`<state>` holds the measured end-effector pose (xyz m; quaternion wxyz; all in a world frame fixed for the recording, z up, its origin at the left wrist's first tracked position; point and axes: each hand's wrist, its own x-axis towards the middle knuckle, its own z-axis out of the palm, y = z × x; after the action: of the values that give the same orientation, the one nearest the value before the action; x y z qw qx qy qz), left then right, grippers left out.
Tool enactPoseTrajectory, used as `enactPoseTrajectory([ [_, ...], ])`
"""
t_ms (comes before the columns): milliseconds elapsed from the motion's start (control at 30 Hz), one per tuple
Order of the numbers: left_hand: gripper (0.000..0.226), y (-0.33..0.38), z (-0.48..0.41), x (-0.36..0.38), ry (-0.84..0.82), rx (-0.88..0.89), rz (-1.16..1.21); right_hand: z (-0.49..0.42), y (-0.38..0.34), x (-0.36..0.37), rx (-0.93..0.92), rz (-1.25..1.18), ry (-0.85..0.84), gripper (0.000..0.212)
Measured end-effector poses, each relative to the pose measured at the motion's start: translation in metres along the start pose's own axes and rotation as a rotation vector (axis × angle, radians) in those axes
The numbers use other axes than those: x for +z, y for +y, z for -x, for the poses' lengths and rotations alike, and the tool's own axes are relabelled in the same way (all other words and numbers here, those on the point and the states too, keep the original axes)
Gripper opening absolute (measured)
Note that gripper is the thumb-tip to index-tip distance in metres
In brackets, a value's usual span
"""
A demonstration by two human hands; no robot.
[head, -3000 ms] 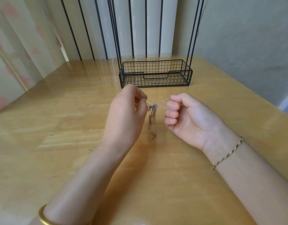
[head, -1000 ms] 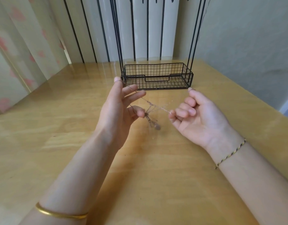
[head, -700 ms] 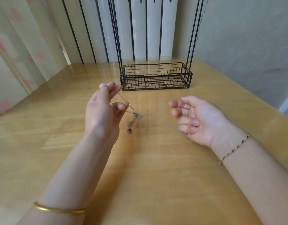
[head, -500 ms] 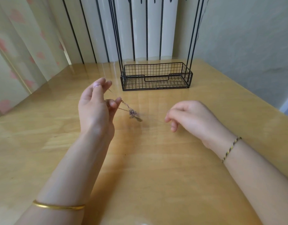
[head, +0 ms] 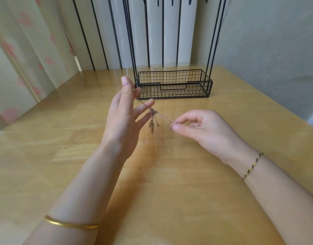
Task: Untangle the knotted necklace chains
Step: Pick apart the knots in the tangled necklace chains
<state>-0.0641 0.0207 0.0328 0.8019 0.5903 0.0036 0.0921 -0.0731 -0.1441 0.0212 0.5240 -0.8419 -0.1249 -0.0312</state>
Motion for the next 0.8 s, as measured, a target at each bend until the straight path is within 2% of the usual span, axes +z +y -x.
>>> enactPoseTrajectory([
  [133, 0.085, 0.001, 0.002, 0.002, -0.013, -0.044, 0.086, -0.002, -0.001, 0.001, 0.056, -0.071, 0.112, 0.012],
  [267, 0.058, 0.002, 0.002, 0.001, 0.018, -0.031, 0.151, -0.004, 0.002, -0.002, 0.121, -0.169, 0.255, 0.018],
  [400, 0.027, 0.001, -0.002, -0.004, 0.125, 0.000, 0.188, -0.007, 0.002, -0.004, 0.141, -0.289, 0.411, 0.019],
  [533, 0.023, 0.002, -0.004, -0.010, 0.179, -0.028, 0.191, -0.009, 0.002, -0.009, 0.100, -0.329, 0.524, 0.020],
  [633, 0.022, -0.001, -0.004, -0.009, 0.149, -0.003, -0.043, -0.010, 0.003, -0.011, 0.097, -0.347, 0.581, 0.021],
  [733, 0.040, -0.007, -0.004, -0.007, 0.153, 0.126, -0.530, -0.010, 0.001, -0.011, 0.120, -0.425, 0.606, 0.021],
  [800, 0.041, -0.010, -0.004, -0.008, 0.159, 0.235, -0.849, -0.010, -0.001, -0.011, 0.126, -0.521, 0.596, 0.022],
])
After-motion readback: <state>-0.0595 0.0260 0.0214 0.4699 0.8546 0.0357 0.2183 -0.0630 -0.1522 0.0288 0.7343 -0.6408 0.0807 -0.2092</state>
